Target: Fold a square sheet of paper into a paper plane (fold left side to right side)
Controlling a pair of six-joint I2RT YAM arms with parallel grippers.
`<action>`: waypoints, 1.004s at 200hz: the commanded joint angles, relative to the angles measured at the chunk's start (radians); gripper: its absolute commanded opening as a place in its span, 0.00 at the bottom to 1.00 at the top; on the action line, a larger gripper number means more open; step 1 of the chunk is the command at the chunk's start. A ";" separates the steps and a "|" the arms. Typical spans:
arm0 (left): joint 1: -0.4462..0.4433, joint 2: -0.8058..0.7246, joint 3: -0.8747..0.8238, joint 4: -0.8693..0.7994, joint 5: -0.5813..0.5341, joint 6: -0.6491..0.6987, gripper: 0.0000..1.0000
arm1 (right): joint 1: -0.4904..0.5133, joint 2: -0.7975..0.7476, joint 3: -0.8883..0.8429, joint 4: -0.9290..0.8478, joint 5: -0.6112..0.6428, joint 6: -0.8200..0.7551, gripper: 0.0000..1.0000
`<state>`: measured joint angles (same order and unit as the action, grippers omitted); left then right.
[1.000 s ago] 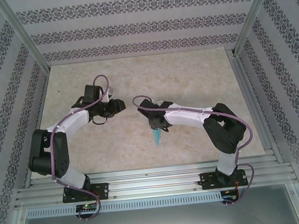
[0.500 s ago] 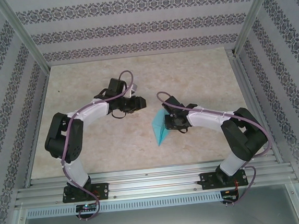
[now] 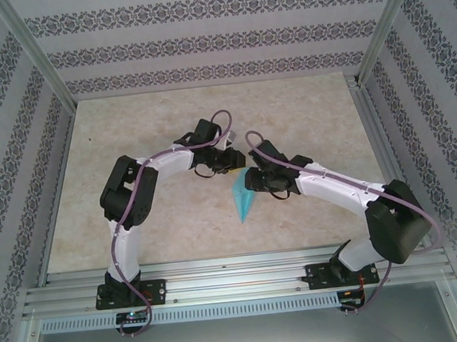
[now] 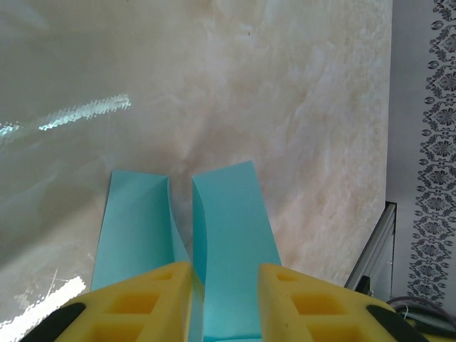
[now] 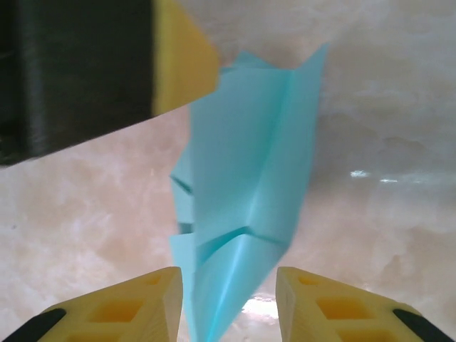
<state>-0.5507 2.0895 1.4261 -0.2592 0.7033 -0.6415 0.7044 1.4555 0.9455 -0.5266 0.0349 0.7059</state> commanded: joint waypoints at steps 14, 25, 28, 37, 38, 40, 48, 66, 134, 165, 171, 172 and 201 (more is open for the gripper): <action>-0.002 0.039 0.053 0.011 0.050 -0.016 0.29 | 0.127 0.075 0.065 -0.077 0.127 0.098 0.43; -0.002 0.048 0.061 0.012 0.056 -0.018 0.28 | 0.156 0.117 0.098 -0.111 0.164 0.107 0.45; -0.002 0.049 0.062 0.012 0.057 -0.018 0.28 | 0.162 0.130 0.108 -0.121 0.172 0.108 0.45; -0.002 0.056 0.067 0.011 0.058 -0.017 0.28 | 0.180 0.162 0.135 -0.141 0.196 0.107 0.47; -0.002 0.055 0.068 0.012 0.059 -0.018 0.28 | 0.182 0.166 0.140 -0.145 0.199 0.107 0.47; -0.002 0.057 0.068 0.012 0.060 -0.018 0.28 | 0.186 0.174 0.146 -0.151 0.203 0.106 0.48; -0.002 0.061 0.071 0.012 0.059 -0.017 0.28 | 0.198 0.204 0.172 -0.179 0.225 0.107 0.50; -0.002 0.066 0.073 0.012 0.060 -0.015 0.28 | 0.208 0.254 0.212 -0.221 0.256 0.113 0.54; 0.013 0.037 0.067 -0.019 0.032 0.009 0.35 | 0.209 0.361 0.257 -0.215 0.234 0.102 0.57; 0.069 -0.018 0.030 -0.025 0.027 0.026 0.40 | 0.211 0.414 0.300 -0.237 0.240 0.079 0.59; 0.082 -0.030 0.023 -0.030 0.027 0.033 0.40 | 0.214 0.428 0.312 -0.247 0.242 0.077 0.59; 0.084 -0.032 0.022 -0.031 0.027 0.034 0.40 | 0.214 0.429 0.313 -0.247 0.243 0.076 0.59; 0.145 -0.093 -0.035 -0.046 0.017 0.061 0.42 | 0.219 0.485 0.363 -0.288 0.262 0.061 0.59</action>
<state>-0.4603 2.0815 1.4357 -0.2718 0.7399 -0.6292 0.9100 1.9007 1.2613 -0.7654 0.2520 0.7910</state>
